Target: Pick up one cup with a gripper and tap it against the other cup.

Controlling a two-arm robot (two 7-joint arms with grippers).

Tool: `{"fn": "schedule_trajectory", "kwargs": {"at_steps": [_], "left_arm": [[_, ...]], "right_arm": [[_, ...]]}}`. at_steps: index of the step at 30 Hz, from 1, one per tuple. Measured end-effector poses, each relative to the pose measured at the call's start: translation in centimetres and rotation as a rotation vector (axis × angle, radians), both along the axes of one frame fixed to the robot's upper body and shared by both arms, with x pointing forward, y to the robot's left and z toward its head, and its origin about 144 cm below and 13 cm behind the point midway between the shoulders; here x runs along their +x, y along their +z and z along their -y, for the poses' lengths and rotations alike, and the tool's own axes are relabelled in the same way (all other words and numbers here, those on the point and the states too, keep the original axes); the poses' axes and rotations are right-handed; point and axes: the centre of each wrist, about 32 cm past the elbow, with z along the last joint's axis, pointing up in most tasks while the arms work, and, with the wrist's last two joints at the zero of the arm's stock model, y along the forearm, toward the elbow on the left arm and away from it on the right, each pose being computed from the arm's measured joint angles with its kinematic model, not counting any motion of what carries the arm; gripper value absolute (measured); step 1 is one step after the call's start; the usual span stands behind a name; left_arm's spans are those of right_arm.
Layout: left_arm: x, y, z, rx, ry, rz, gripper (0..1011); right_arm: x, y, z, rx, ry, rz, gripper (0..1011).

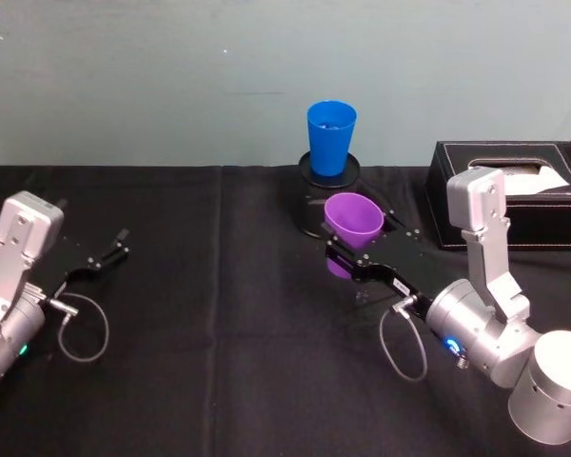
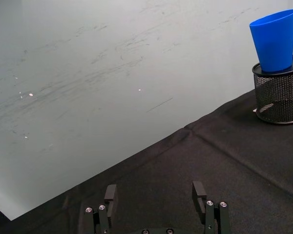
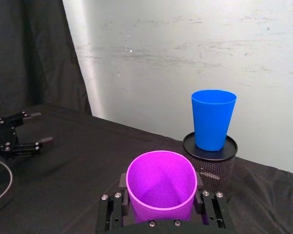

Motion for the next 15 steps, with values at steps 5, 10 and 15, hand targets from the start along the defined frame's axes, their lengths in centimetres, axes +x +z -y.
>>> {"fn": "schedule_trajectory", "kwargs": {"at_steps": [5, 10, 15], "left_arm": [[0.0, 0.0, 0.0, 0.0, 0.0, 0.0, 1000], [0.0, 0.0, 0.0, 0.0, 0.0, 0.0, 1000], [0.0, 0.0, 0.0, 0.0, 0.0, 0.0, 1000]], "right_arm": [[0.02, -0.05, -0.03, 0.001, 0.001, 0.002, 731], [0.03, -0.08, -0.05, 0.002, 0.001, 0.003, 731], [0.05, -0.1, -0.06, 0.003, 0.001, 0.004, 731]]}}
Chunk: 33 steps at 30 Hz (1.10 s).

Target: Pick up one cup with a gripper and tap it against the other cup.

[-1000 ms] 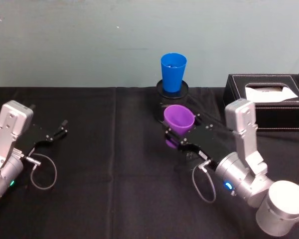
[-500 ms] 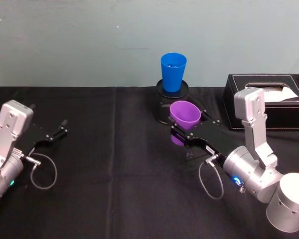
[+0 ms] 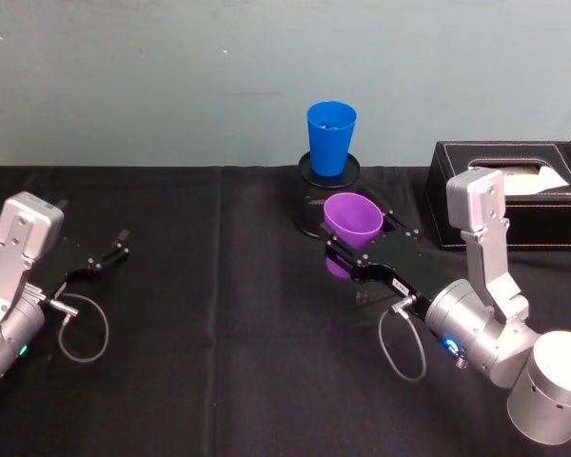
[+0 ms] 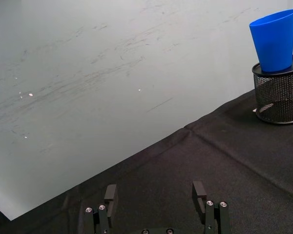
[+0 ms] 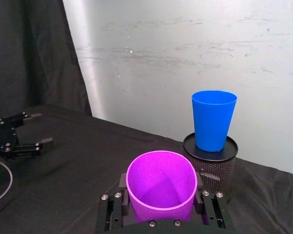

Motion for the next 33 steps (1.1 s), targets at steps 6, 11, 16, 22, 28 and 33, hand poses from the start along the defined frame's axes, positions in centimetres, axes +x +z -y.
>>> {"fn": "schedule_trajectory", "kwargs": {"at_steps": [6, 11, 16, 22, 28, 33], "left_arm": [[0.0, 0.0, 0.0, 0.0, 0.0, 0.0, 1000], [0.0, 0.0, 0.0, 0.0, 0.0, 0.0, 1000], [0.0, 0.0, 0.0, 0.0, 0.0, 0.0, 1000], [0.0, 0.0, 0.0, 0.0, 0.0, 0.0, 1000], [0.0, 0.0, 0.0, 0.0, 0.0, 0.0, 1000], [0.0, 0.0, 0.0, 0.0, 0.0, 0.0, 1000]], "right_arm": [[0.01, -0.01, -0.01, 0.0, 0.0, 0.001, 731], [0.02, -0.02, -0.02, 0.0, 0.001, 0.001, 731], [0.02, -0.03, -0.01, 0.0, 0.0, 0.001, 731], [0.02, -0.03, -0.01, 0.0, 0.0, 0.002, 731], [0.02, -0.03, -0.01, 0.0, 0.0, 0.001, 731], [0.02, -0.03, -0.01, 0.0, 0.001, 0.001, 731]]}}
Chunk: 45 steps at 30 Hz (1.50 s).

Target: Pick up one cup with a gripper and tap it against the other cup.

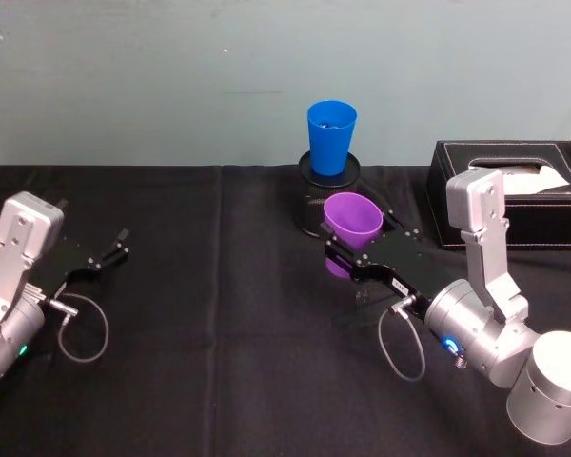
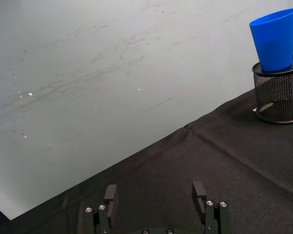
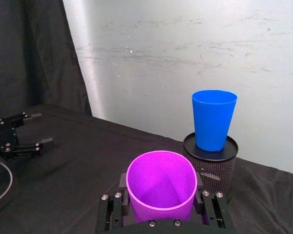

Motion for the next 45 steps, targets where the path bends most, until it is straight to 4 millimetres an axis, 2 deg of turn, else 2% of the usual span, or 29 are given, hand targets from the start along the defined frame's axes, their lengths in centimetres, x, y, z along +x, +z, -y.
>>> {"fn": "schedule_trajectory", "kwargs": {"at_steps": [45], "left_arm": [[0.0, 0.0, 0.0, 0.0, 0.0, 0.0, 1000]], "right_arm": [[0.0, 0.0, 0.0, 0.0, 0.0, 0.0, 731]]}}
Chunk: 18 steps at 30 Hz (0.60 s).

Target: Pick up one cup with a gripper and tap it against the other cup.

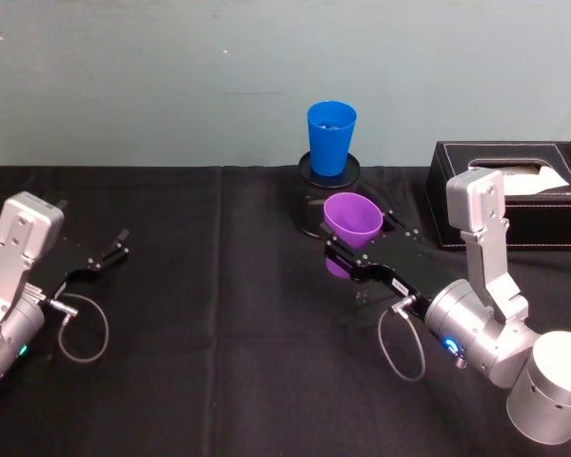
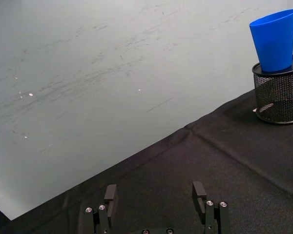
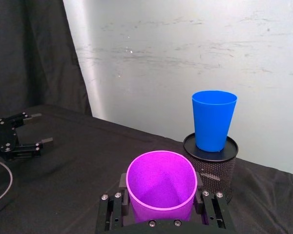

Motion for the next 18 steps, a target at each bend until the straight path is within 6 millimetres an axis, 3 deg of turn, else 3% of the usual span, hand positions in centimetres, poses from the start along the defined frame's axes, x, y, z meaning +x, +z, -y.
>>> {"fn": "schedule_trajectory", "kwargs": {"at_steps": [18], "left_arm": [[0.0, 0.0, 0.0, 0.0, 0.0, 0.0, 1000]], "right_arm": [[0.0, 0.0, 0.0, 0.0, 0.0, 0.0, 731]]}}
